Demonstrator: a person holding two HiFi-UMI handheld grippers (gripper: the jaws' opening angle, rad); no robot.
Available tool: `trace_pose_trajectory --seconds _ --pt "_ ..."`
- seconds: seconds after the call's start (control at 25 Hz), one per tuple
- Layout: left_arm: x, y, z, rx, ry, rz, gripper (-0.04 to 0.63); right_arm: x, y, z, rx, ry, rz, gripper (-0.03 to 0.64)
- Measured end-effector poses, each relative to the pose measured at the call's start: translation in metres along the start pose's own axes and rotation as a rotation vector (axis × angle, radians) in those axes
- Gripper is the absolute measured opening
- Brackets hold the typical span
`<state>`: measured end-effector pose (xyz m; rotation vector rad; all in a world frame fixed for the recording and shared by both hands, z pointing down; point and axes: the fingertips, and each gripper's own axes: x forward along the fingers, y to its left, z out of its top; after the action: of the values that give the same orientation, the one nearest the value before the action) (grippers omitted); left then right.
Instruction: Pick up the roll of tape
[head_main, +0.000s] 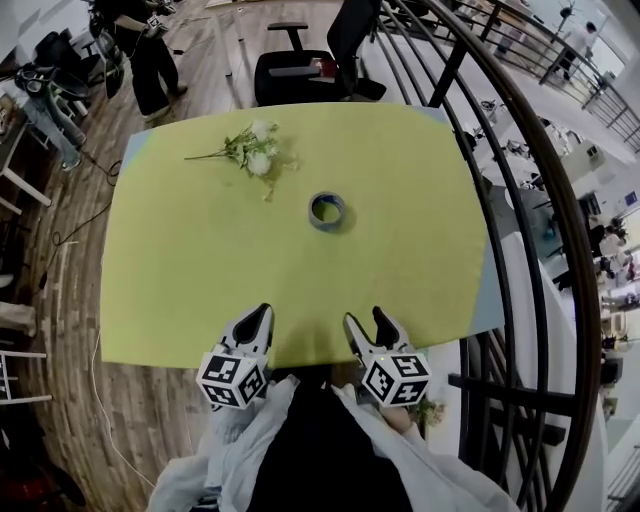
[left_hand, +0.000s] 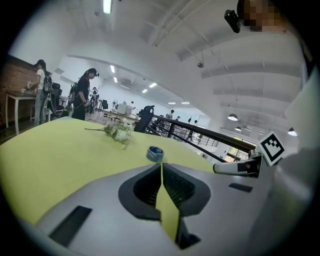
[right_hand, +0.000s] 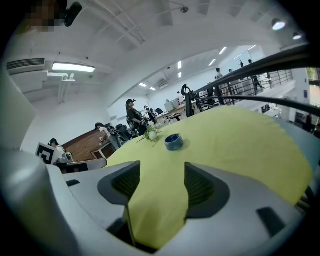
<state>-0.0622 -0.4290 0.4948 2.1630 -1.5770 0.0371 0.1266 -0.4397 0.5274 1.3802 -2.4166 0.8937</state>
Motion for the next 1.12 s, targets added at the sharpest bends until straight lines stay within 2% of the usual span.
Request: trace_pose_trajectory --seconds 0.28,0.52,0.8,1.12 --pt "0.061 0.028 0.031 0.002 0.014 0.033 0.025 0.062 -0.026 0.055 -0.024 0.03 0.005 0.276" --pt "0.089 0.069 0.044 0.003 0.021 0.091 0.025 0.112 -0.036 0.084 -0.06 0.052 0.01 0.276" --pt "0.114 0.103 0.05 -0.019 0.009 0.126 0.025 0.165 -0.046 0.104 -0.087 0.065 0.0 0.276" --pt "0.14 0.128 0.055 -0.005 -0.008 0.139 0.025 0.216 -0.059 0.103 -0.144 0.128 -0.027 0.276"
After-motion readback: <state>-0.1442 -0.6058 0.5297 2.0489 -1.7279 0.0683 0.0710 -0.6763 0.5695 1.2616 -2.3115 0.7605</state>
